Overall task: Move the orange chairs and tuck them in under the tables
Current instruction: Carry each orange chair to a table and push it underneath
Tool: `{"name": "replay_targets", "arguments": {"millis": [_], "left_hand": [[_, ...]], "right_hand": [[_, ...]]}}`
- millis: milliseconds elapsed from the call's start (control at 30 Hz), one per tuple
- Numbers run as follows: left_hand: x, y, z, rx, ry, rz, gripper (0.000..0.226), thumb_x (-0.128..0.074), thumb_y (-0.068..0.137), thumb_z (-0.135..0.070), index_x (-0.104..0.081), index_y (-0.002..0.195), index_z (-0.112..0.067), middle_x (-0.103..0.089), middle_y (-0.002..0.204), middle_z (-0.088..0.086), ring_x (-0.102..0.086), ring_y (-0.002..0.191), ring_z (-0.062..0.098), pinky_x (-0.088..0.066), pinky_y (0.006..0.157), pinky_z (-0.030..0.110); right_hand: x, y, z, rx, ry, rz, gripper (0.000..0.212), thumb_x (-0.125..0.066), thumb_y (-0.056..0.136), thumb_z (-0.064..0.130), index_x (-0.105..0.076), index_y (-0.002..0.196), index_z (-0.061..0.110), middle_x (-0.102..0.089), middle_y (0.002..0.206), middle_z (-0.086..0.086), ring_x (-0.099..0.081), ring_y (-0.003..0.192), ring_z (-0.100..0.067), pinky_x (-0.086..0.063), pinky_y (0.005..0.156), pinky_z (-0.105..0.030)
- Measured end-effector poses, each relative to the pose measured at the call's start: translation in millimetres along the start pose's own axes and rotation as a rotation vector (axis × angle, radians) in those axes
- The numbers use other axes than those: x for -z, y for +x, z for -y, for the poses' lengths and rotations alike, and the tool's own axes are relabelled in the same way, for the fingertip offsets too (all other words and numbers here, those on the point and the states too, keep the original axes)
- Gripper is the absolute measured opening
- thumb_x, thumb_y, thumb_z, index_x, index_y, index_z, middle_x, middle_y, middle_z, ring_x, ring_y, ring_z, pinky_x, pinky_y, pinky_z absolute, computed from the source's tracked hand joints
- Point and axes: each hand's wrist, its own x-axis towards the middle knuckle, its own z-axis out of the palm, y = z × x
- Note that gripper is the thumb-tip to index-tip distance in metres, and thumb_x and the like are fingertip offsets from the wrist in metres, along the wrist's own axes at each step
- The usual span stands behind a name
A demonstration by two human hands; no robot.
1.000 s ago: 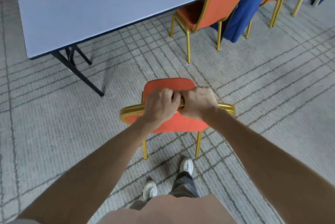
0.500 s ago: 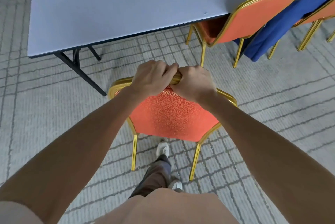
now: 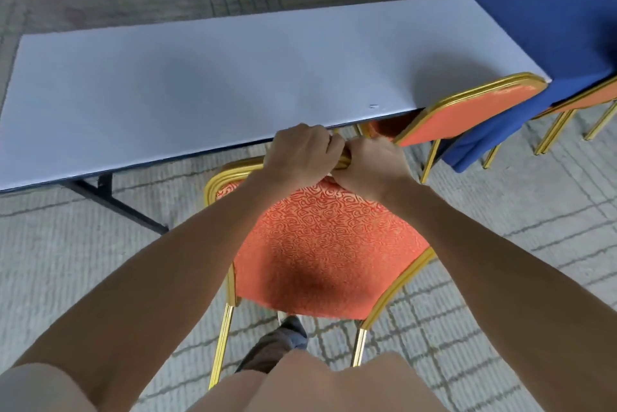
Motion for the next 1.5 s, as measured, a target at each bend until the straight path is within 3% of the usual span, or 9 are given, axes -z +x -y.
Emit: {"name": "replay_targets", "arguments": {"millis": [233, 500, 667, 833, 1000, 1133, 1300, 1433, 1500], "left_hand": [[20.3, 50.1, 6.0, -0.073, 0.043, -0.019, 0.034, -0.027, 0.105, -0.024, -0.059, 0.104, -0.012, -0.031, 0.064, -0.001, -0.044, 0.062, 0.022, -0.029, 0.049, 0.029], [2.7, 59.3, -41.9, 0.157, -0.247, -0.011, 0.048, -0.036, 0.101, -0.032, -0.041, 0.057, -0.014, -0.044, 0.055, 0.002, -0.046, 0.054, 0.019, -0.031, 0.05, 0.03], [-33.4, 60.3, -91.7, 0.184, -0.204, 0.029, 0.045, -0.029, 0.1, -0.034, -0.045, 0.063, -0.017, -0.047, 0.059, -0.004, -0.053, 0.059, 0.021, -0.031, 0.047, 0.027], [-73.5, 62.0, -139.7, 0.368, -0.224, 0.033, 0.048, -0.031, 0.101, -0.036, -0.055, 0.067, -0.013, -0.05, 0.058, 0.001, -0.06, 0.059, 0.028, -0.049, 0.051, 0.034], [-79.2, 70.4, -157.1, 0.409, -0.169, 0.005, 0.054, -0.028, 0.103, -0.042, -0.061, 0.072, -0.013, -0.051, 0.057, 0.001, -0.055, 0.055, 0.025, -0.044, 0.052, 0.03], [-75.1, 76.8, -152.9, 0.433, -0.003, 0.013, 0.072, -0.005, 0.097, -0.048, -0.068, 0.099, -0.014, -0.039, 0.06, -0.002, -0.024, 0.047, 0.01, -0.014, 0.047, 0.023], [-78.0, 90.2, -131.8, 0.407, -0.229, -0.041, 0.065, -0.028, 0.103, -0.051, -0.056, 0.057, -0.015, -0.046, 0.048, -0.004, -0.048, 0.049, 0.012, -0.029, 0.056, 0.028], [-70.0, 116.7, -117.7, 0.337, -0.101, -0.03, 0.066, -0.013, 0.098, -0.052, -0.069, 0.087, -0.019, -0.046, 0.06, -0.004, -0.047, 0.062, 0.023, -0.032, 0.063, 0.034], [-66.6, 125.3, -113.0, 0.353, -0.082, -0.045, 0.056, -0.019, 0.103, -0.045, -0.062, 0.083, -0.015, -0.043, 0.058, -0.002, -0.052, 0.066, 0.029, -0.037, 0.061, 0.035]], "right_hand": [[24.1, 49.2, -22.0, 0.069, -0.073, -0.041, 0.02, -0.057, 0.086, 0.046, -0.06, 0.084, 0.026, -0.048, 0.061, 0.009, -0.05, 0.068, -0.019, -0.038, 0.062, -0.028], [18.3, 35.8, -68.0, 0.194, -0.026, -0.247, 0.01, -0.063, 0.078, 0.032, -0.07, 0.079, 0.024, -0.055, 0.056, 0.006, -0.052, 0.054, -0.025, -0.032, 0.057, -0.025], [4.7, 20.5, -120.6, 0.206, -0.105, -0.003, 0.018, -0.049, 0.087, 0.038, -0.064, 0.092, 0.029, -0.036, 0.055, 0.011, -0.044, 0.061, -0.02, -0.037, 0.058, -0.028], [-11.1, 15.8, -166.3, 0.266, -0.056, 0.175, 0.017, -0.046, 0.086, 0.034, -0.06, 0.079, 0.025, -0.058, 0.061, 0.007, -0.057, 0.061, -0.021, -0.05, 0.061, -0.029], [-13.8, 18.6, -194.7, 0.318, 0.066, 0.159, 0.015, -0.054, 0.085, 0.038, -0.052, 0.073, 0.03, -0.055, 0.057, 0.008, -0.057, 0.058, -0.019, -0.047, 0.056, -0.026], [-15.6, 37.2, -197.0, 0.405, 0.118, 0.142, 0.022, -0.056, 0.087, 0.037, -0.05, 0.067, 0.03, -0.047, 0.052, 0.011, -0.054, 0.054, -0.018, -0.042, 0.05, -0.026], [-21.4, 59.3, -198.0, 0.475, 0.174, 0.042, 0.03, -0.062, 0.084, 0.031, -0.045, 0.06, 0.027, -0.04, 0.045, 0.011, -0.049, 0.045, -0.022, -0.041, 0.046, -0.026], [-14.3, 84.6, -196.8, 0.465, 0.199, -0.074, 0.015, -0.068, 0.076, 0.027, -0.066, 0.064, 0.021, -0.062, 0.053, 0.001, -0.059, 0.048, -0.026, -0.034, 0.049, -0.02], [-9.2, 93.3, -194.7, 0.455, 0.218, -0.048, 0.012, -0.066, 0.078, 0.028, -0.065, 0.067, 0.022, -0.064, 0.058, 0.002, -0.059, 0.053, -0.027, -0.034, 0.053, -0.023]]}}
